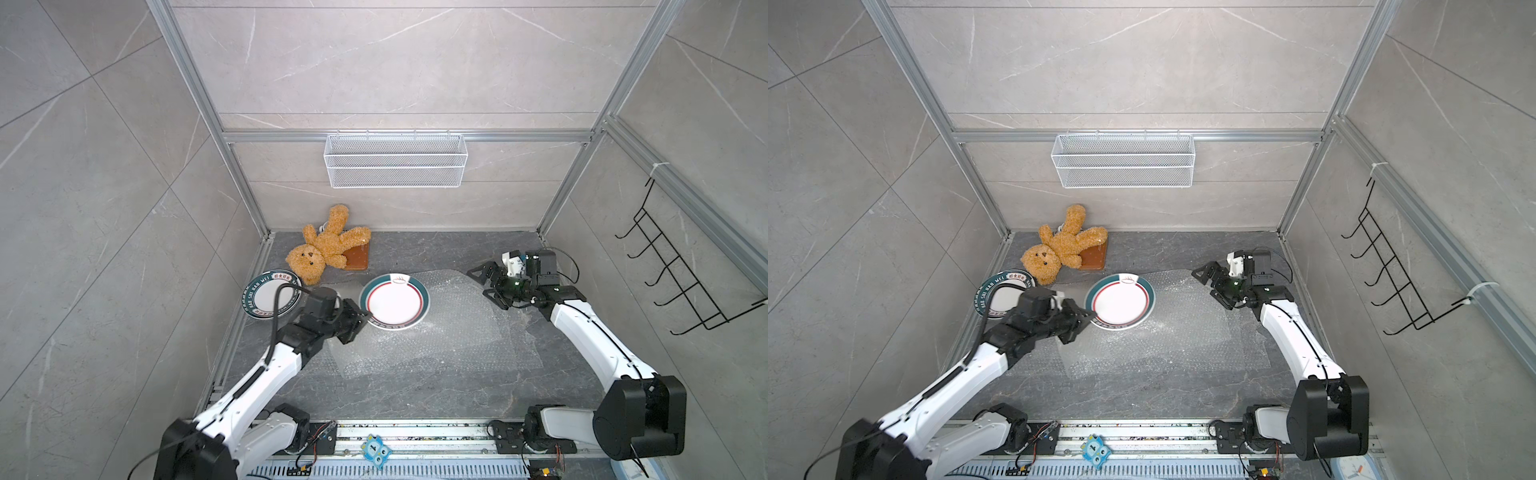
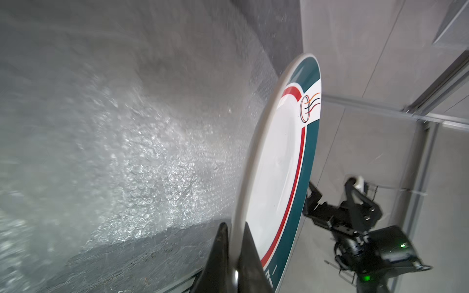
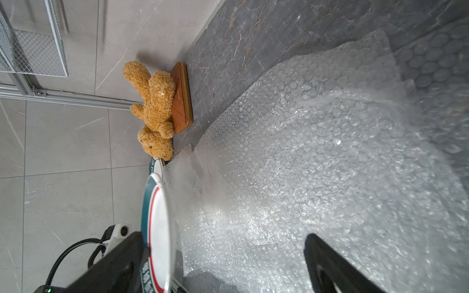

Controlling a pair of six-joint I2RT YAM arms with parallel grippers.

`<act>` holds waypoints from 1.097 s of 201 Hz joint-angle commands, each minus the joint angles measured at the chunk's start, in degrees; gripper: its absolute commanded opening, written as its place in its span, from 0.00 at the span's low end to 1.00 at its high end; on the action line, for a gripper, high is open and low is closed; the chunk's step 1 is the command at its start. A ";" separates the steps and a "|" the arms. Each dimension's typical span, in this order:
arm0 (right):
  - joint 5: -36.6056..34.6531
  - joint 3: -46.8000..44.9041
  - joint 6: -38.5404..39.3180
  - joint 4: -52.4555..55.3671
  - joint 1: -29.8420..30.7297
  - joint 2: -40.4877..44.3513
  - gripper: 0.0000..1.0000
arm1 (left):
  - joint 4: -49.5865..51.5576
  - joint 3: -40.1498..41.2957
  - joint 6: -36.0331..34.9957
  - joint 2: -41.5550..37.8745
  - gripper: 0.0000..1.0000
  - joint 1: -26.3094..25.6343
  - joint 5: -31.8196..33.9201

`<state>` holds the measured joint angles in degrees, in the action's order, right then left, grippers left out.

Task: Unpack dinner plates from bubble wrap
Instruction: Place the plate on the plate.

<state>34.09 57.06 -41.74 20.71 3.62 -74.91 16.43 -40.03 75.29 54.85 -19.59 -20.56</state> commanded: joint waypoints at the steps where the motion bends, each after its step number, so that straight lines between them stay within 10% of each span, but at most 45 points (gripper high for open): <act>1: -0.25 -0.85 1.20 0.70 1.68 2.06 1.00 | 10.72 -3.53 -3.94 -5.51 0.00 10.71 0.92; 53: 1.16 -4.23 -0.77 -3.44 8.42 3.49 1.00 | 8.72 -3.48 -11.95 0.28 0.00 40.81 -9.19; 85: 1.24 -6.68 -2.15 -5.17 11.37 3.66 1.00 | 5.53 -4.21 -17.28 6.31 0.00 50.27 -6.98; 220: 2.27 -7.94 -2.77 -5.20 11.67 2.61 1.00 | -2.30 -10.64 -22.43 24.23 0.00 53.82 1.58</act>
<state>35.44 49.06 -43.99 15.92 15.00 -72.29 18.87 -48.40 54.52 78.37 33.80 -19.29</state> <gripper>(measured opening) 0.998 0.080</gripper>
